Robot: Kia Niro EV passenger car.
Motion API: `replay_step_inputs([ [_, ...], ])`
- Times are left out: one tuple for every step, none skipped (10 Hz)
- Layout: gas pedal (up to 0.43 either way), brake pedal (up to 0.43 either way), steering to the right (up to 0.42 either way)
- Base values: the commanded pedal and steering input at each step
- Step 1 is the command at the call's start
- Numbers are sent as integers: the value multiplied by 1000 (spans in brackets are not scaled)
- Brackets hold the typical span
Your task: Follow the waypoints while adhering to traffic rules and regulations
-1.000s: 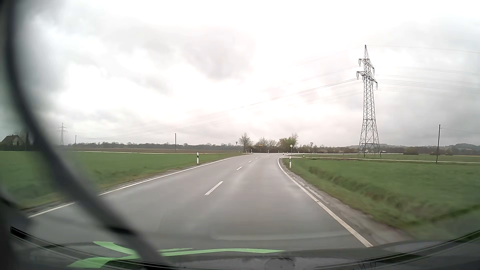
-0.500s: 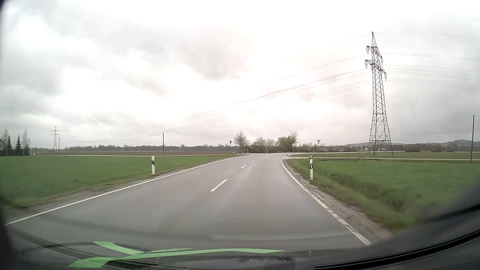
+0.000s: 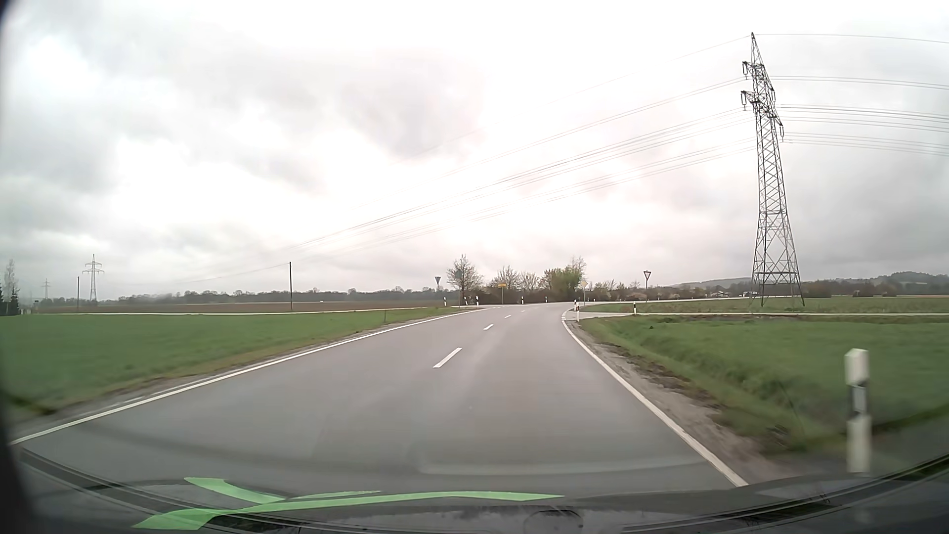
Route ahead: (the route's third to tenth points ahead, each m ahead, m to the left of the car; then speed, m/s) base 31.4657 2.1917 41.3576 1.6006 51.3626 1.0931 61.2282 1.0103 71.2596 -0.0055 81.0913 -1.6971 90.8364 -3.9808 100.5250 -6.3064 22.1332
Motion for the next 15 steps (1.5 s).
replay_step_inputs([
  [138,0,10],
  [138,0,10],
  [138,0,10],
  [138,0,11],
  [138,0,11],
  [138,0,11],
  [130,0,11],
  [130,0,11],
  [130,0,12],
  [130,0,12],
  [130,0,12],
  [130,0,12],
  [138,0,12],
  [138,0,12],
  [138,0,14],
])
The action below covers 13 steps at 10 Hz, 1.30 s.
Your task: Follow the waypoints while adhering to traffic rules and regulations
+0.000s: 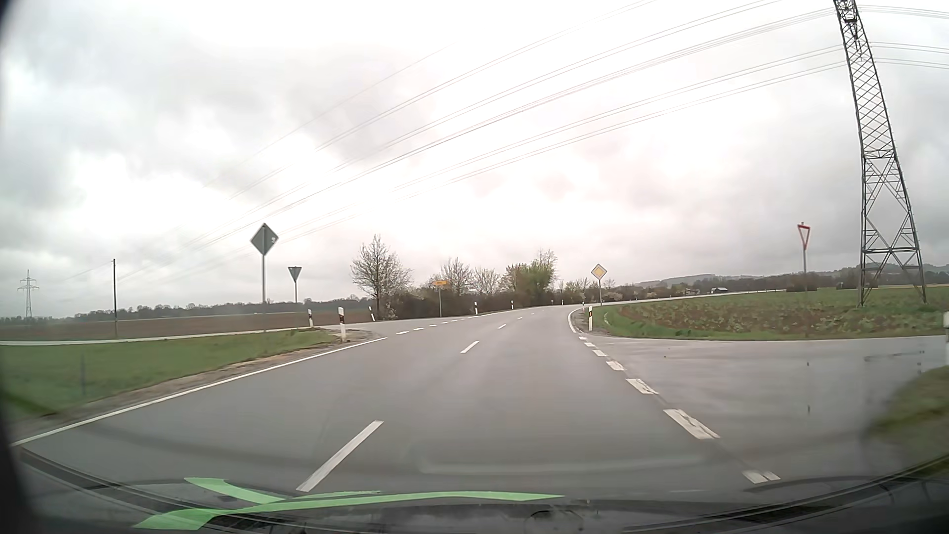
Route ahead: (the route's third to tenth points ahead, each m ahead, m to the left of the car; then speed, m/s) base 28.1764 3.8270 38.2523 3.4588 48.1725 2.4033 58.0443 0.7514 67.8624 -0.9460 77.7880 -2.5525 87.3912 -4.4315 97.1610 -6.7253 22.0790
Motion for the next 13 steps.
replay_step_inputs([
  [150,0,14],
  [157,0,15],
  [157,0,15],
  [169,0,15],
  [177,0,14],
  [177,0,14],
  [177,0,15],
  [177,0,15],
  [177,0,15],
  [177,0,15],
  [169,0,15],
  [157,0,14],
  [157,0,14],
])
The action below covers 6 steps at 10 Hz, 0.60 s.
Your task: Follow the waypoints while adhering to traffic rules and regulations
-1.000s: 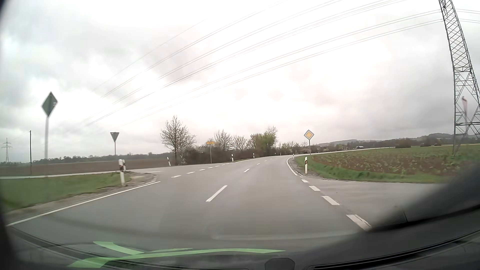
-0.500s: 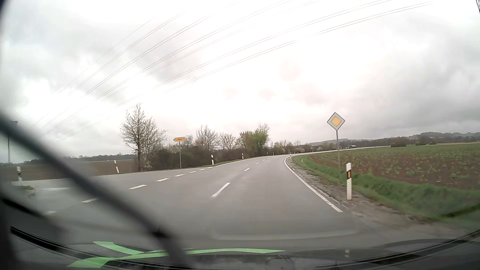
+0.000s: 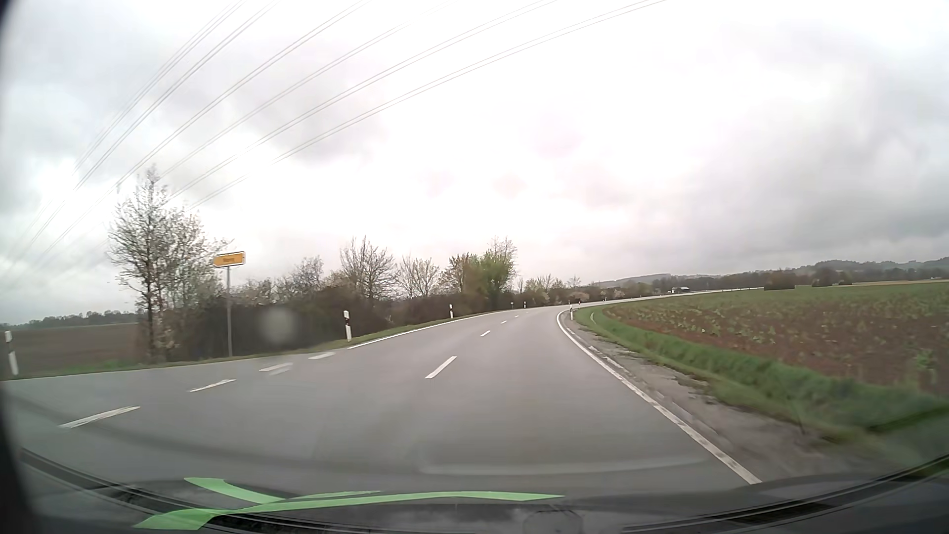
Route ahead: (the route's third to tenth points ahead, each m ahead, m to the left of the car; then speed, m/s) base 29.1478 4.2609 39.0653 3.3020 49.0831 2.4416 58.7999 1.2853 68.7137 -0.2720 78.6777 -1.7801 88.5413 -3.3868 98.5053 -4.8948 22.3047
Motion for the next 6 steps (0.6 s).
replay_step_inputs([
  [157,0,12],
  [157,0,9],
  [169,0,8],
  [169,0,8],
  [169,0,9],
  [177,0,9],
])
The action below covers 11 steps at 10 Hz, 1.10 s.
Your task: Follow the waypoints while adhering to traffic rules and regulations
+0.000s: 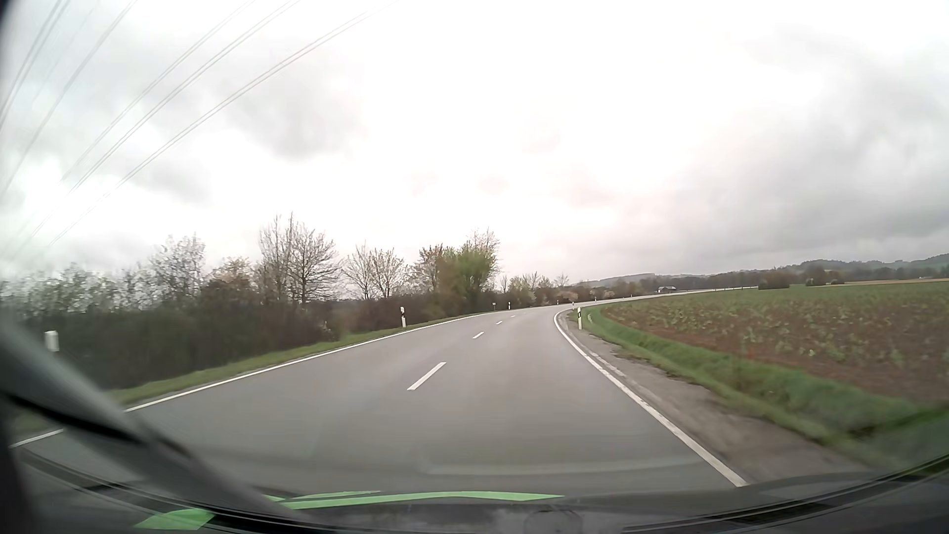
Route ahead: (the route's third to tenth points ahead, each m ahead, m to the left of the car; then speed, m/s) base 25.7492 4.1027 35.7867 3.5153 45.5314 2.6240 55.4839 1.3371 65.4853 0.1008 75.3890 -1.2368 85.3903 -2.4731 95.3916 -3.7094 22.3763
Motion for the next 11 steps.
replay_step_inputs([
  [177,0,10],
  [177,0,10],
  [189,0,10],
  [189,0,10],
  [189,0,10],
  [189,0,10],
  [177,0,10],
  [169,0,10],
  [169,0,10],
  [157,0,10],
  [157,0,10],
])
